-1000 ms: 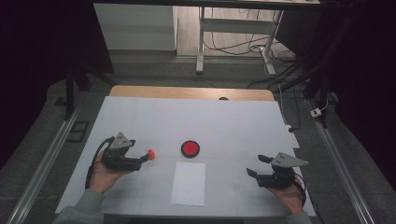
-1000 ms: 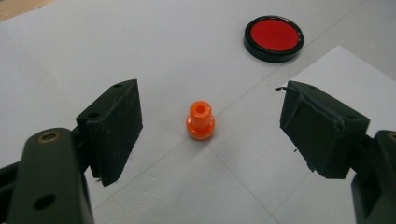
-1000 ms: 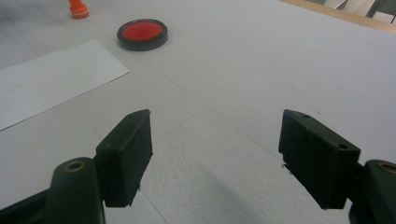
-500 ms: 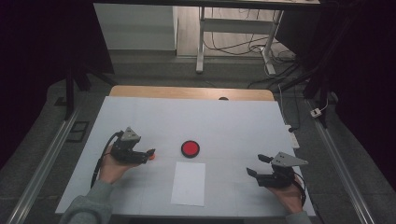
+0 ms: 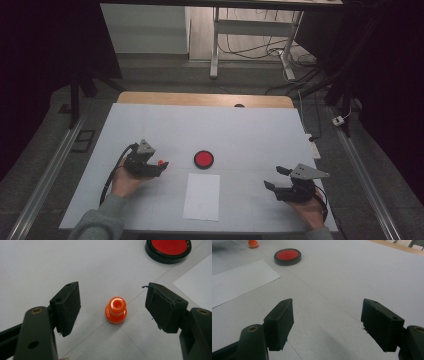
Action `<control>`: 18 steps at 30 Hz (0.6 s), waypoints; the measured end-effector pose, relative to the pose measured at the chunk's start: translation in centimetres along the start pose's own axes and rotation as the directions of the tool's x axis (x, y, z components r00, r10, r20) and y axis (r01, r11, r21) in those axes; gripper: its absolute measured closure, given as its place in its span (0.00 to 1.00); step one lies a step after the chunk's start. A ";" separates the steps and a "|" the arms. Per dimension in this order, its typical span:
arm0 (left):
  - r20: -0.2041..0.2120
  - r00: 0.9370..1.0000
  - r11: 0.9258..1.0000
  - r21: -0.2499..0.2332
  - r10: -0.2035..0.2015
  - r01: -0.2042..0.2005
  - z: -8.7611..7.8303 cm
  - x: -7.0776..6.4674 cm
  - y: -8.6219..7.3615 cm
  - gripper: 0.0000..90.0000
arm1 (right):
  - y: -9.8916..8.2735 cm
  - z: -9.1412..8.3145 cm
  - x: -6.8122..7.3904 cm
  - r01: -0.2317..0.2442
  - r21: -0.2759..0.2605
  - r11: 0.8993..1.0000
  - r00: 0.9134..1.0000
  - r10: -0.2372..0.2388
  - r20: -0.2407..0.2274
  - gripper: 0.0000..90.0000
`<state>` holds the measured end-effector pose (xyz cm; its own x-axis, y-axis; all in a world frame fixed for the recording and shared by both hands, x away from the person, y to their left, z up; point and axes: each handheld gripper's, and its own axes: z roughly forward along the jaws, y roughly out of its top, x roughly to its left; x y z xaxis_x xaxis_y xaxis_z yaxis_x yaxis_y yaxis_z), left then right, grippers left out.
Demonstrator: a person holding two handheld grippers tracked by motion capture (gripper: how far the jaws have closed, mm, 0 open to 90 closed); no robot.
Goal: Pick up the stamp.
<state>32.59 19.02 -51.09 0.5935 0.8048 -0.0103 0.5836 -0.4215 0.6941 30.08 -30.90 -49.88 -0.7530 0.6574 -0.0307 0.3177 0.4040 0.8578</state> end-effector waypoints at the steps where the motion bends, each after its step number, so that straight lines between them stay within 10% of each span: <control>1: 0.000 1.000 1.000 0.002 -0.002 0.002 0.1 0.0 -0.1 0.33 | 0.0 0.0 0.0 -0.002 -0.002 1.000 1.000 0.002 -0.002 0.28; 18: 0.028 1.000 1.000 0.017 -0.001 0.001 1.1 -0.1 -0.3 0.59 | -0.2 -0.1 0.0 0.000 0.011 1.000 1.000 0.000 0.001 0.28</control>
<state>32.95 18.64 -52.11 0.6080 0.7933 -0.0309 0.5934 -0.4282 0.6816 29.99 -30.99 -49.98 -0.7523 0.6580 -0.0312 0.3241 0.4108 0.8522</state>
